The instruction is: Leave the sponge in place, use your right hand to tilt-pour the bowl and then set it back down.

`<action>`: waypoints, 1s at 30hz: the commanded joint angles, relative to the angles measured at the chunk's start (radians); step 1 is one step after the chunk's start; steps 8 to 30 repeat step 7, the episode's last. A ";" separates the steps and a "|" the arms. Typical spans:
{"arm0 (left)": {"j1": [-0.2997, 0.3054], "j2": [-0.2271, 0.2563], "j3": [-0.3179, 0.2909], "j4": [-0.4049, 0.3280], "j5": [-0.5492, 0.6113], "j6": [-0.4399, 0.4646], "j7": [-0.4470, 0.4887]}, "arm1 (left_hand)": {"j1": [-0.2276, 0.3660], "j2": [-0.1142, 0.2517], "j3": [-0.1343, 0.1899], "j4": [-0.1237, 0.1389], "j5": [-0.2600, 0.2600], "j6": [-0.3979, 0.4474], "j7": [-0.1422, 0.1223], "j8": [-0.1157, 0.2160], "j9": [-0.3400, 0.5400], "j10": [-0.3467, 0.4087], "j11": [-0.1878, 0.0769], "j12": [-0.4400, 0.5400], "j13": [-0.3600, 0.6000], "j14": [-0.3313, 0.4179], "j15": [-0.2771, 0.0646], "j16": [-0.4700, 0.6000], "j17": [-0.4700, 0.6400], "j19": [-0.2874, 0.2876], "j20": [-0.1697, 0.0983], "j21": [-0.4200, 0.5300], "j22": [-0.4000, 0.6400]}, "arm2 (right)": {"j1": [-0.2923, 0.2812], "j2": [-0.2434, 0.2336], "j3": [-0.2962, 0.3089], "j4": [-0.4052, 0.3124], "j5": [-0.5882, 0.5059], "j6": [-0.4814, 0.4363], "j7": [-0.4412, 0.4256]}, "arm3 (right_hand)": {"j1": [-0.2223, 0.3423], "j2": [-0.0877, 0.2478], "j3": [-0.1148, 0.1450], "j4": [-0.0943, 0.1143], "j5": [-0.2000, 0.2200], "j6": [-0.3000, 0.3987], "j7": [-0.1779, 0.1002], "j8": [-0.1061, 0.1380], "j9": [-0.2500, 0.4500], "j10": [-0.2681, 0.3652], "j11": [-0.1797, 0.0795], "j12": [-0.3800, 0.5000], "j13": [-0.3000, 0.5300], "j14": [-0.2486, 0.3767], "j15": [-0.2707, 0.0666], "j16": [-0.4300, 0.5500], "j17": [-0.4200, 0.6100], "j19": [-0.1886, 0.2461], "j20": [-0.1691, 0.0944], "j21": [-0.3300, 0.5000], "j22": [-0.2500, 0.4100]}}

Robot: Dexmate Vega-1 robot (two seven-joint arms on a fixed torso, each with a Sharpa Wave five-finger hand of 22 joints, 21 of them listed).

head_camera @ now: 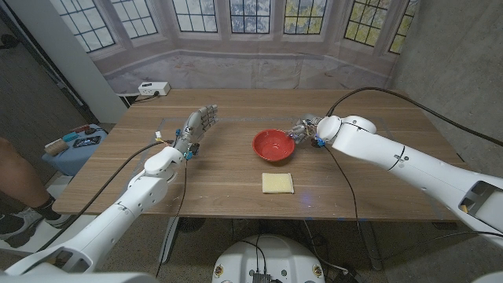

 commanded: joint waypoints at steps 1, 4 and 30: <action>-0.001 0.005 0.004 -0.009 0.001 0.013 0.002 | 0.003 -0.004 0.004 -0.005 0.006 0.005 0.001 -0.003 0.006 0.008 -0.005 -0.003 0.005 0.007 0.005 -0.003 0.002 0.006 0.001 -0.002 0.005 | -0.036 -0.009 0.047 -0.006 0.019 0.001 -0.051 | -0.022 0.037 0.012 0.024 0.006 0.017 -0.010 0.011 -0.004 0.003 -0.006 -0.005 0.002 -0.011 -0.001 0.004 -0.010 -0.008 0.000 -0.009 0.001; 0.000 0.007 0.005 -0.012 0.001 0.018 0.003 | 0.002 -0.004 0.004 -0.005 0.006 0.005 0.001 -0.003 0.006 0.008 -0.005 -0.003 0.005 0.006 0.005 -0.003 0.002 0.006 0.001 -0.002 0.005 | -0.041 -0.010 0.055 0.000 0.023 0.010 -0.059 | -0.031 0.040 0.013 0.029 0.005 0.028 -0.015 0.015 -0.006 0.004 -0.006 -0.006 0.001 -0.013 -0.003 0.005 -0.015 -0.008 0.000 -0.010 0.000; -0.004 0.008 0.005 -0.010 0.003 0.018 0.002 | 0.003 -0.004 0.004 -0.005 0.006 0.006 0.001 -0.003 0.006 0.007 -0.006 -0.003 0.005 0.006 0.005 -0.003 0.002 0.006 0.002 -0.002 0.005 | -0.044 -0.008 0.060 0.008 0.023 0.020 -0.067 | -0.033 0.042 0.016 0.030 0.005 0.033 -0.016 0.017 -0.008 0.006 -0.012 -0.008 -0.001 -0.013 -0.003 0.005 -0.019 -0.007 0.001 -0.011 0.000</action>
